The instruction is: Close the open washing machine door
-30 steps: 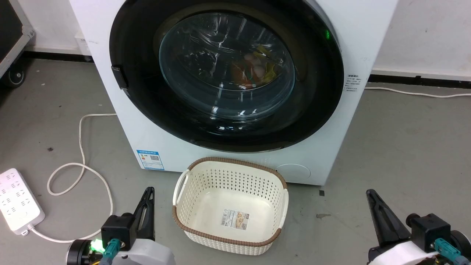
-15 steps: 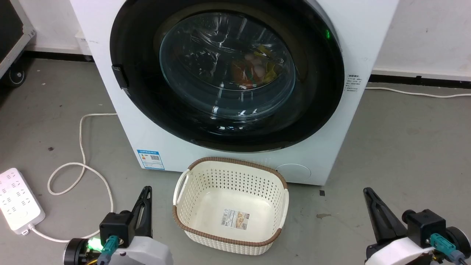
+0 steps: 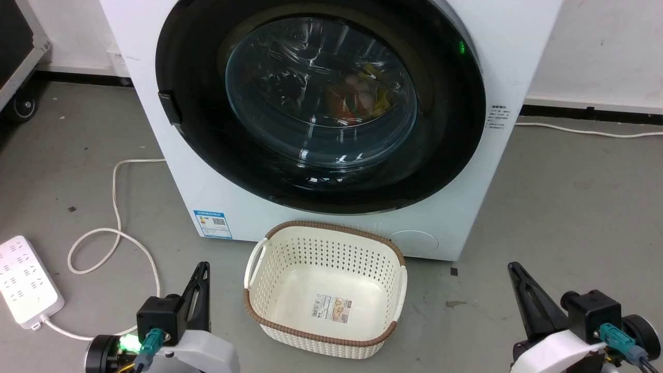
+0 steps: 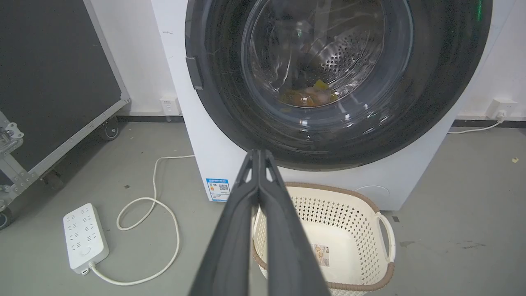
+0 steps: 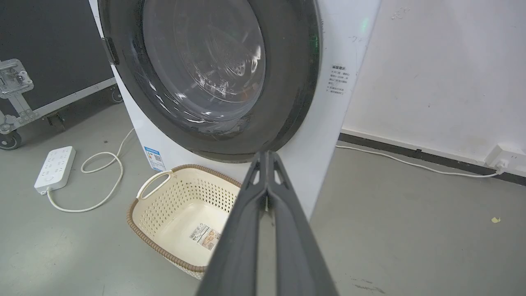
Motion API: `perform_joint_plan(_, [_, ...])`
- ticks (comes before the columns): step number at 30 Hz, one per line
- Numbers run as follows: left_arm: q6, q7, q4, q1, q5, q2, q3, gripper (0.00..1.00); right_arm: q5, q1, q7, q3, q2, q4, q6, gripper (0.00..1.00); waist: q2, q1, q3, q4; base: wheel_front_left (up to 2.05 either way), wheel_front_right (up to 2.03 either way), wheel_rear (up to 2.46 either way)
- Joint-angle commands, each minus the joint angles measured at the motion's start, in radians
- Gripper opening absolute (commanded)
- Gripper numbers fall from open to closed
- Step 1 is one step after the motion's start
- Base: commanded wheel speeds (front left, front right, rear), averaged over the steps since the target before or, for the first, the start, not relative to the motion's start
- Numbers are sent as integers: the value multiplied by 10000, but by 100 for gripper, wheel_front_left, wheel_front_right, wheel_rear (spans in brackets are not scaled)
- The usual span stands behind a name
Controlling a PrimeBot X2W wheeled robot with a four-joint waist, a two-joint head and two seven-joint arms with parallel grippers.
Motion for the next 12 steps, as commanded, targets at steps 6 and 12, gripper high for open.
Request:
perform_joint_plan(6, [-52, 158, -103, -143, 121, -16, 93, 0, -91, -191, 170, 51, 69, -83, -7, 0, 0, 0, 2, 7, 0, 0, 0])
perform_joint_plan(12, [-74, 280, -148, -153, 169, -28, 159, 0, -142, -238, 293, 80, 75, -96, -7, 0, 0, 0, 4, 14, 0, 0, 0])
